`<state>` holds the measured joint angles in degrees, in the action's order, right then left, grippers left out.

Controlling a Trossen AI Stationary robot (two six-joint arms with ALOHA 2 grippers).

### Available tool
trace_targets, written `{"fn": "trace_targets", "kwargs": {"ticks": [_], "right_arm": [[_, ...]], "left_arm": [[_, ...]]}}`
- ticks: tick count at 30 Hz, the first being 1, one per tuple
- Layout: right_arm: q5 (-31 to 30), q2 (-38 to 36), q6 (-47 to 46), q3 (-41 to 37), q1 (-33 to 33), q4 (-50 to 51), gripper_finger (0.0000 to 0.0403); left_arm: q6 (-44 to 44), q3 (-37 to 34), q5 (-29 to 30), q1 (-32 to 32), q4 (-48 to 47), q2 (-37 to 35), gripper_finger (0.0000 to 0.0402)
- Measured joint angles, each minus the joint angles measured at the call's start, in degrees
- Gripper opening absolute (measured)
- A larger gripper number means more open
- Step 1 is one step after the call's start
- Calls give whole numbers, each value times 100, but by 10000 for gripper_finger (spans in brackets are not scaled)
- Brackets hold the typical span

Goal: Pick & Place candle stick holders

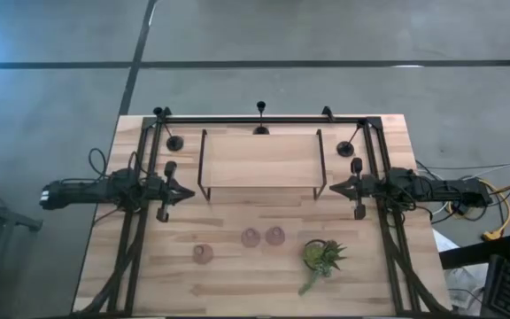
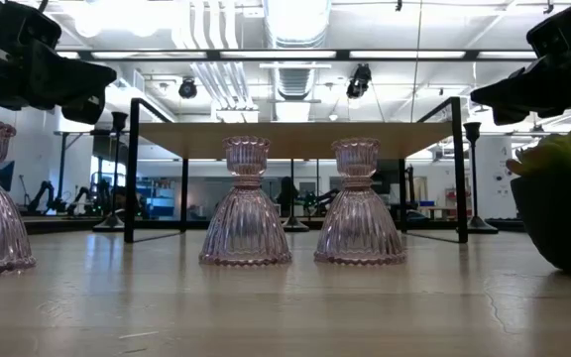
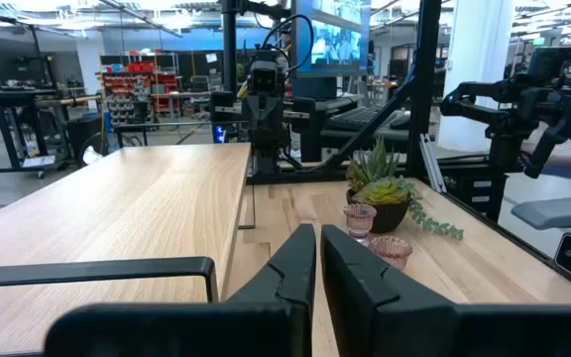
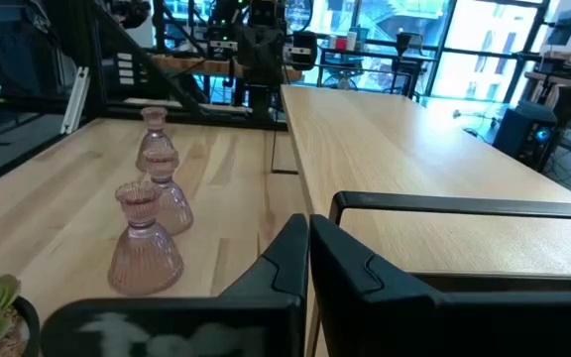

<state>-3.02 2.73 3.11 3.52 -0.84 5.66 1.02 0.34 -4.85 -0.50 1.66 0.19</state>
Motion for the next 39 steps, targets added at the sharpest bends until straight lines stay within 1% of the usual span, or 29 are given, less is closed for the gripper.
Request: {"fn": "trace_targets", "kwargs": {"ticks": [11, 16, 18, 22, 27, 30, 32, 34, 36, 39], "right_arm": [[-1, 1, 41, -1, 0, -5, 8], [-5, -1, 712, -1, 0, -77, 8], [-5, 1, 828, 1, 0, -116, 8], [-3, 0, 728, -1, 0, -808, 8], [-3, -1, 323, 3, 0, -2288, 8], [-1, 5, 400, 152, 0, -2724, 8], [-11, 7, 616, 330, 0, -2697, 8], [-134, 8, 637, 564, 0, -2545, 8], [-447, 8, 541, 808, 0, -2252, 8], [-1092, 20, 357, 1195, 0, -1523, 8]], "left_arm": [[2, 0, 1, 1, 1, 0, 26], [2, 0, -1, -1, -1, 0, 26], [1, 0, 0, 0, -1, 1, 26], [1, 0, 0, 0, 0, 0, 26], [1, 0, 1, 1, 1, -1, 26], [0, 0, 0, 1, -1, 1, 26], [2, 0, 0, 0, 0, -1, 26], [1, 0, 0, 1, 1, 1, 26], [0, 0, -1, 1, 1, -1, 26], [2, 0, -1, 1, 1, -1, 26]]}}
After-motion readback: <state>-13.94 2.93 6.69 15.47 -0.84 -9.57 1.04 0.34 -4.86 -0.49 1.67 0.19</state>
